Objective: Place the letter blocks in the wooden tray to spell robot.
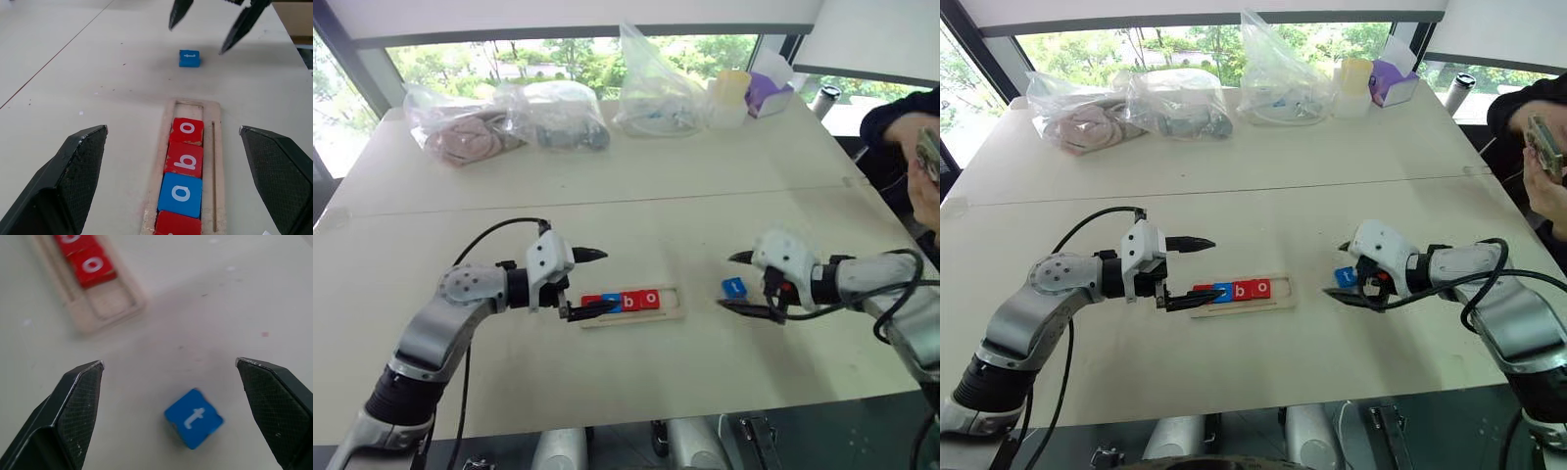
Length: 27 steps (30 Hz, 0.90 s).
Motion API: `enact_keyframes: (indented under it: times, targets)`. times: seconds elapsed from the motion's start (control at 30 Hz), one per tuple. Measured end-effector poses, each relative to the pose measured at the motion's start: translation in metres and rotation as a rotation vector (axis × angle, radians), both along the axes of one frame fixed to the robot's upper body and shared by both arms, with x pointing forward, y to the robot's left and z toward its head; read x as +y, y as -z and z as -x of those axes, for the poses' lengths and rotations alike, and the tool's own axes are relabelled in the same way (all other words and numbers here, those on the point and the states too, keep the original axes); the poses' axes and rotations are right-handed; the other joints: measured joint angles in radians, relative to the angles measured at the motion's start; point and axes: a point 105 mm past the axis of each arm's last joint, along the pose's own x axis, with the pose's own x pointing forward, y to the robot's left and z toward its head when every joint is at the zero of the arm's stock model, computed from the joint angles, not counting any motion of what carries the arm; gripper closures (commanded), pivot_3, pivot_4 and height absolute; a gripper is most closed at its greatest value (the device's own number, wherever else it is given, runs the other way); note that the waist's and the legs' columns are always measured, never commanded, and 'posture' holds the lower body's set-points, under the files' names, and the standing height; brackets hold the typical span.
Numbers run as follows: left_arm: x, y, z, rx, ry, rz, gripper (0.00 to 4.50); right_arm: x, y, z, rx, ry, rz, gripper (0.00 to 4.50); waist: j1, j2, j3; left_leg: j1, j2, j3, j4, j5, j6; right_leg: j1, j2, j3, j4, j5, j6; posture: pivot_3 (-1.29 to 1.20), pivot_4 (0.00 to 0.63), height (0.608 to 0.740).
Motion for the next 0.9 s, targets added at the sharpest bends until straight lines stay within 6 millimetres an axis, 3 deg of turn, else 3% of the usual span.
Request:
enact_keyframes:
  times: [0.2,0.33,0.53,0.63,0.8,0.9]
  targets:
    - [0.0,0.0,-0.001,-0.001,-0.003,0.001,0.0,-0.021,0.009,-0.026,0.01,-0.048,0.036,0.06,0.001,0.0,0.0,0.001,0.0,0.001,0.002,0.0,0.0,0.001,0.0,0.001,0.001,0.0,0.0,0.0,0.15,0.74]
    - [0.002,-0.001,-0.002,-0.005,-0.018,0.001,0.0,-0.027,0.024,-0.03,0.072,-0.073,0.061,0.06,0.005,0.0,0.0,0.001,0.0,0.001,0.002,0.0,0.0,0.001,0.0,0.002,0.003,0.001,-0.001,0.0,0.15,0.74]
    - [0.004,0.0,-0.001,-0.004,-0.028,-0.007,0.0,-0.037,0.029,-0.033,0.11,-0.09,0.087,0.06,0.005,0.0,0.0,0.002,0.0,0.001,0.002,0.0,0.0,0.001,0.0,0.002,0.004,0.002,-0.002,0.0,0.15,0.74]
    - [0.003,0.0,0.001,-0.007,-0.026,-0.009,0.0,-0.038,0.031,-0.035,0.113,-0.09,0.086,0.95,0.005,0.0,0.0,0.006,0.0,0.001,0.002,0.0,0.0,0.004,0.0,0.002,0.004,0.001,-0.002,0.0,0.15,0.74]
    - [0.004,0.0,0.0,-0.012,-0.036,-0.011,0.0,-0.037,0.03,-0.039,0.109,-0.089,0.076,3.42,0.004,0.0,0.0,0.007,0.0,0.001,0.003,0.0,0.0,0.005,0.0,0.002,0.004,0.001,-0.002,0.0,0.15,0.74]
    - [0.004,0.0,0.0,-0.012,-0.039,-0.012,0.0,-0.03,0.028,-0.037,0.105,-0.111,0.074,3.42,0.004,0.0,0.0,0.007,0.0,0.001,0.002,0.0,0.0,0.005,0.0,0.002,0.005,0.002,-0.002,0.0,0.15,0.74]
